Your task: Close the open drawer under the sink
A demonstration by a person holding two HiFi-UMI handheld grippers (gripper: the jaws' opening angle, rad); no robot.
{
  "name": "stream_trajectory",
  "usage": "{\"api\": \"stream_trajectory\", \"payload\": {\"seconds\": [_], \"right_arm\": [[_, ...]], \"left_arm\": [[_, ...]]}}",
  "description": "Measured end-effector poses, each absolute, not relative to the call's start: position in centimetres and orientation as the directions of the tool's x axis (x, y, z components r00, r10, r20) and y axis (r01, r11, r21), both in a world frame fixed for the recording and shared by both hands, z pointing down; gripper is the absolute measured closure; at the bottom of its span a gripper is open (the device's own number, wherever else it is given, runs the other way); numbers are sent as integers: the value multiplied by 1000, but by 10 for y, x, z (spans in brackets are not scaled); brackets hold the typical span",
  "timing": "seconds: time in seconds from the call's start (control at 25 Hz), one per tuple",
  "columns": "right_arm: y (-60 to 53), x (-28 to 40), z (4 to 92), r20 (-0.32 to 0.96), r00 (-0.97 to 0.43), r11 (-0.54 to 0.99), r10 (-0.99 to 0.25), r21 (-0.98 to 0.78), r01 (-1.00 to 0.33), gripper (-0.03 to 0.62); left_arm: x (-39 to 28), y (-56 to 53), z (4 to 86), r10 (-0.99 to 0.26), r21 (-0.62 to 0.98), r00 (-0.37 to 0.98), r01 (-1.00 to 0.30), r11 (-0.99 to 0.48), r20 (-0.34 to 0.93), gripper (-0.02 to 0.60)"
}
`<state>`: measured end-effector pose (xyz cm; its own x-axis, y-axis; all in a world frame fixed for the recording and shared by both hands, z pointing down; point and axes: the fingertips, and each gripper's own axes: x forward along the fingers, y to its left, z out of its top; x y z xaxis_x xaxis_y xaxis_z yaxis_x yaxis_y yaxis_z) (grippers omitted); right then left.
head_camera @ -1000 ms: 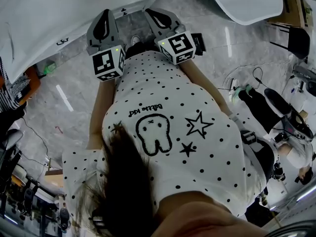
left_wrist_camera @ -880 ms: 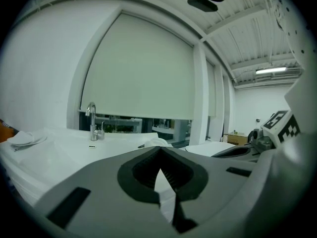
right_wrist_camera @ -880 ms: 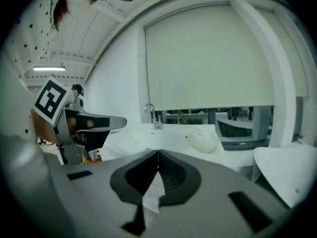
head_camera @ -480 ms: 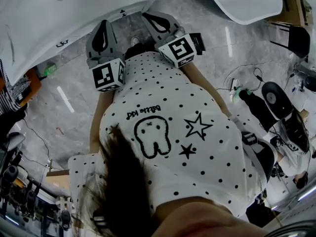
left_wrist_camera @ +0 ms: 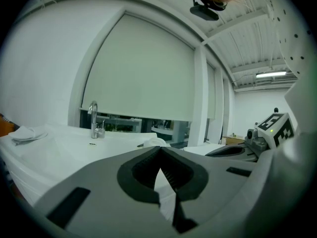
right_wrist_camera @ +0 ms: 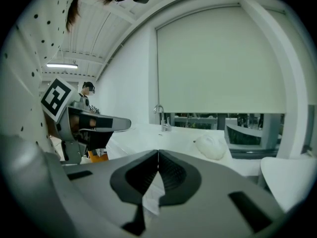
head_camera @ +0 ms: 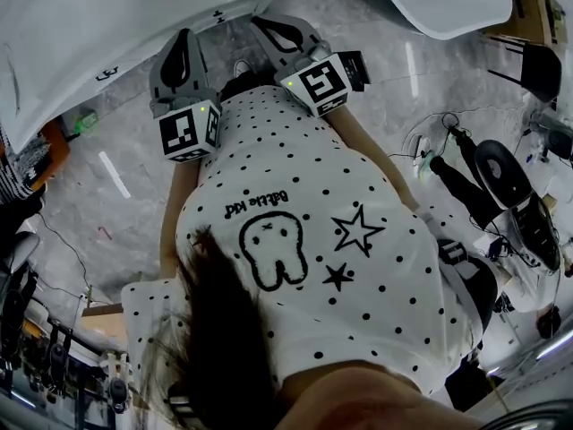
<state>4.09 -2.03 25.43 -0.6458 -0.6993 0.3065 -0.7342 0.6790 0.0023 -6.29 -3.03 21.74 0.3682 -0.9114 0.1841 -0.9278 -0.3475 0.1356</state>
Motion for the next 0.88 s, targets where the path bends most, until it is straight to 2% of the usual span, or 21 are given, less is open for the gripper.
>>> {"api": "stream_trajectory", "payload": {"seconds": [0.56, 0.88], "right_arm": [[-23, 44, 262, 324, -632, 670, -704, 11, -742, 580], [-22, 43, 260, 326, -628, 668, -707, 16, -744, 580]], "left_arm": [[-45, -30, 217, -884, 90, 436, -900, -426, 170, 577], [-53, -28, 213, -897, 93, 414, -910, -404, 157, 577]]}}
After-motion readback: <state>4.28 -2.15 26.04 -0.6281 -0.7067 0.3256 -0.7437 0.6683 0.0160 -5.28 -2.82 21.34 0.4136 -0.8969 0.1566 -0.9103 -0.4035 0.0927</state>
